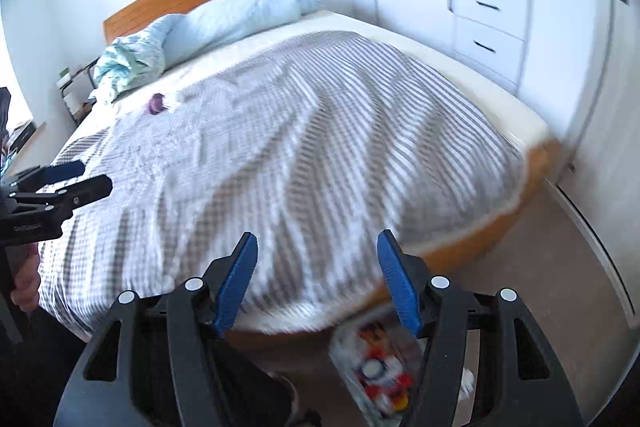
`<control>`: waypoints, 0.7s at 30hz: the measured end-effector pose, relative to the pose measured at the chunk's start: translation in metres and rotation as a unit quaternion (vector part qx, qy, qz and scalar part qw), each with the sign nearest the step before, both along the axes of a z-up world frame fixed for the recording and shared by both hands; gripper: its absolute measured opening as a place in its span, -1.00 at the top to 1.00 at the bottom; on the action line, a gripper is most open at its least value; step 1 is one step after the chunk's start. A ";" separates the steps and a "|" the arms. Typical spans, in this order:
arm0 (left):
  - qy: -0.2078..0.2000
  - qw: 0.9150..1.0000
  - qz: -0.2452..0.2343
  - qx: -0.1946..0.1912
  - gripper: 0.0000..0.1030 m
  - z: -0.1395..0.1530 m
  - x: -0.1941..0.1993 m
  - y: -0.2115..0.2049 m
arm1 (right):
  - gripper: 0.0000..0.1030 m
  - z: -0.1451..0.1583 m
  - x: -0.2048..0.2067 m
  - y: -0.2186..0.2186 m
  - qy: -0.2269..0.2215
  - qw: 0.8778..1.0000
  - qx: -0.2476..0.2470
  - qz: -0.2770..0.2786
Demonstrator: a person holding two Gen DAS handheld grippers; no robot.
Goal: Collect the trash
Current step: 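Move both open tools back over the bed toward the pink towel, then grasp the clear plastic cup with the right tool while the left tool grasps the pink towel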
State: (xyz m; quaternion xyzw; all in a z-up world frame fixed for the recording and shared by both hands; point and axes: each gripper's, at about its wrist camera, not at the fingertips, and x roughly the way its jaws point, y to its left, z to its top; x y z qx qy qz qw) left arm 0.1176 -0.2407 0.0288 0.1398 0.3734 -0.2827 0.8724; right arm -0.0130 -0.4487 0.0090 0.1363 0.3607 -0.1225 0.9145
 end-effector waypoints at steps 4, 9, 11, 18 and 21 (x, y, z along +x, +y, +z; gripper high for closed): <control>0.005 0.996 0.080 -0.026 -0.76 0.003 0.060 0.074 | -0.17 0.012 0.083 0.042 -0.013 0.999 0.000 0.050; 0.017 0.986 0.157 -0.043 -0.76 0.005 0.136 0.145 | -0.17 0.015 0.185 0.091 -0.011 0.994 -0.009 0.111; 0.026 0.983 0.175 -0.059 -0.76 0.005 0.165 0.167 | -0.17 0.016 0.226 0.111 -0.013 0.990 -0.021 0.138; 0.030 0.972 0.218 -0.077 -0.76 -0.008 0.267 0.211 | -0.26 0.011 0.354 0.152 -0.034 0.977 -0.067 0.198; 0.016 0.970 0.231 -0.076 -0.76 -0.012 0.307 0.216 | -0.26 -0.001 0.407 0.161 -0.034 0.971 -0.073 0.226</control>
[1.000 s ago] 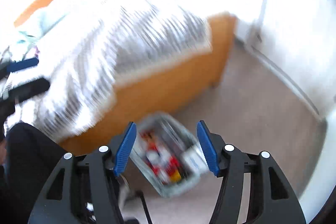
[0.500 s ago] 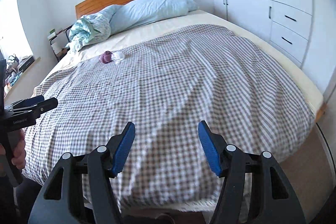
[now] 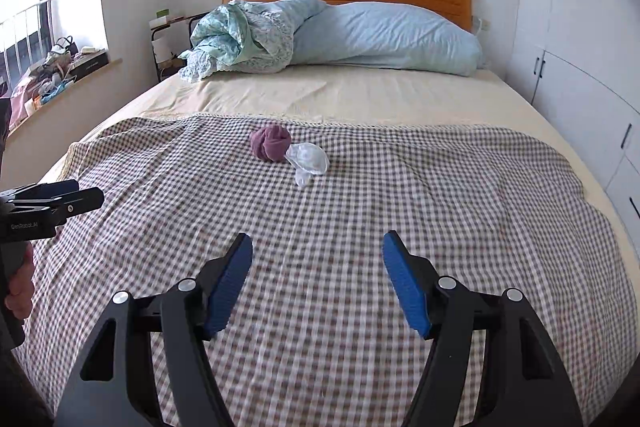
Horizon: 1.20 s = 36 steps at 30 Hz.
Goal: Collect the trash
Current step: 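Grasp the clear plastic cup with the right tool while the left tool grasps the pink towel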
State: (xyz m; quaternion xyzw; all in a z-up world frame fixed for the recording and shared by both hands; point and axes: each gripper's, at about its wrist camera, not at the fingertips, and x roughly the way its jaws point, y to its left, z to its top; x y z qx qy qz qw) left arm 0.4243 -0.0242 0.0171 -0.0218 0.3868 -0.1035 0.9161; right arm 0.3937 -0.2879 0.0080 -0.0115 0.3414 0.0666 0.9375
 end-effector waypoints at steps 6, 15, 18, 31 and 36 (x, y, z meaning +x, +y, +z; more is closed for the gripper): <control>-0.025 1.000 0.014 0.007 -0.76 -0.006 0.065 -0.007 | -0.30 -0.058 0.107 0.027 0.035 0.997 -0.053 0.043; -0.016 1.000 0.002 0.016 -0.76 -0.027 0.131 -0.013 | -0.30 -0.126 0.223 0.046 0.043 0.995 -0.083 0.038; -0.016 1.000 0.002 0.010 -0.76 -0.037 0.154 -0.022 | 0.38 -0.140 0.240 0.046 0.062 0.992 -0.099 0.044; 0.002 0.995 0.064 0.081 -0.76 -0.113 0.274 -0.103 | 0.90 -0.113 0.183 -0.044 -0.027 0.996 0.081 -0.027; 0.057 0.996 0.059 0.015 -0.46 -0.127 0.289 -0.112 | 0.90 -0.117 0.185 -0.059 -0.017 0.993 0.113 -0.040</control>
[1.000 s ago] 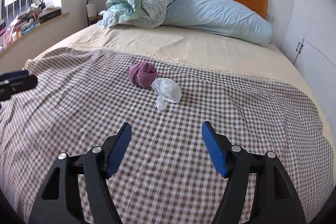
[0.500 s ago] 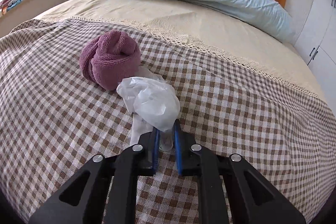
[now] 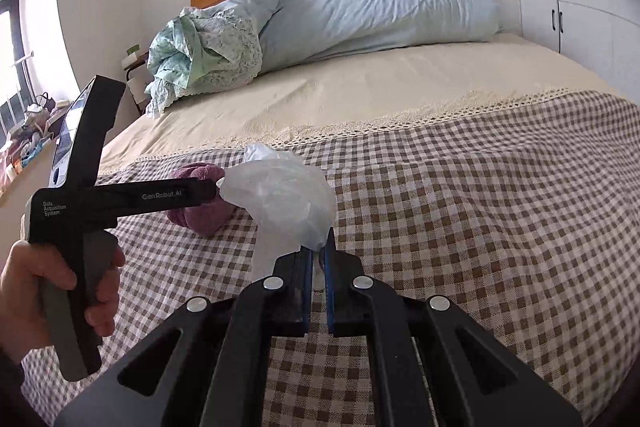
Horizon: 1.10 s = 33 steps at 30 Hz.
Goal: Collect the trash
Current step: 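Grasp the clear plastic cup with the right tool while the left tool grasps the pink towel, then carry the pink towel and clear plastic bag down to the trash bin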
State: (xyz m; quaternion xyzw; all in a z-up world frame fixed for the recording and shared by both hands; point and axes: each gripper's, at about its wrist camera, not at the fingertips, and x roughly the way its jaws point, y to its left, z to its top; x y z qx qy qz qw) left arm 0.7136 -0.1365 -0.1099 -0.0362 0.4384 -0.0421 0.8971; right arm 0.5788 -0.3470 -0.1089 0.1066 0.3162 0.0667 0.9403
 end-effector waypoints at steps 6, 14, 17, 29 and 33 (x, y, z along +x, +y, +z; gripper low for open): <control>-0.025 0.999 -0.028 -0.021 0.22 0.015 -0.033 0.002 | 0.90 -0.009 0.005 0.001 0.019 1.000 0.004 -0.009; -0.084 0.996 -0.015 -0.033 0.23 0.086 -0.122 0.060 | 0.91 -0.025 0.025 0.009 0.087 0.996 -0.026 -0.028; -0.104 0.994 0.010 -0.019 0.23 0.119 -0.146 0.076 | 0.91 -0.021 0.023 0.014 0.098 0.993 -0.052 -0.032; -0.168 0.985 -0.019 -0.029 0.21 0.231 -0.340 0.107 | 0.92 0.116 -0.216 0.014 0.001 0.994 -0.109 0.012; -0.168 0.983 -0.031 -0.063 0.21 0.245 -0.417 0.111 | 0.92 0.146 -0.287 0.002 -0.014 0.995 -0.101 0.005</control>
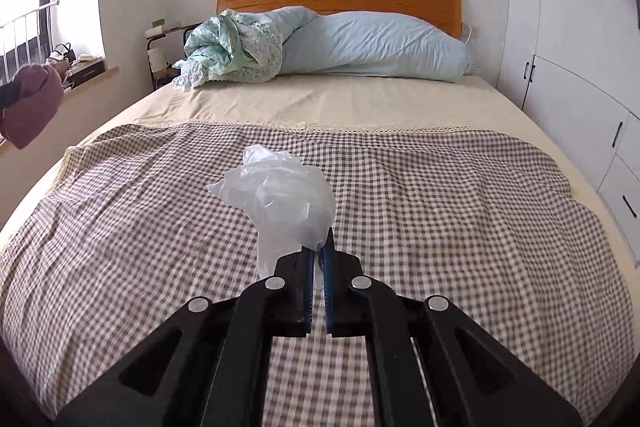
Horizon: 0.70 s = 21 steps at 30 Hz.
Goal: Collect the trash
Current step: 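Carry the pink towel and clear plastic bag down to the trash bin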
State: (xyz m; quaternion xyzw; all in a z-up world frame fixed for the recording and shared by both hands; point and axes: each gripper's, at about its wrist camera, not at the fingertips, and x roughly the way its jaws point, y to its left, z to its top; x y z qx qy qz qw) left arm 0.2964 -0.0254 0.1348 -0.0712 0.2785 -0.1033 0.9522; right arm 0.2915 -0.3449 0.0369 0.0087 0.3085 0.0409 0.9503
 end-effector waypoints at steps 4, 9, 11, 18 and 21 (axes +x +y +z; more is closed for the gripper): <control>-0.002 1.000 -0.029 -0.007 0.21 0.004 -0.075 -0.017 | 0.92 0.020 -0.074 -0.018 -0.013 1.000 0.002 -0.006; 0.001 0.995 -0.093 -0.029 0.21 0.005 -0.151 -0.062 | 0.92 0.033 -0.172 -0.064 -0.026 0.999 0.017 -0.035; 0.005 0.992 -0.122 -0.034 0.21 0.003 -0.175 -0.086 | 0.92 0.033 -0.211 -0.084 -0.027 0.998 0.014 -0.050; 0.020 0.970 -0.240 -0.018 0.21 -0.012 -0.243 -0.199 | 0.92 0.008 -0.334 -0.151 -0.014 0.993 0.010 -0.115; 0.040 0.954 -0.296 0.003 0.21 -0.029 -0.266 -0.253 | 0.92 -0.016 -0.380 -0.176 0.004 0.989 0.007 -0.147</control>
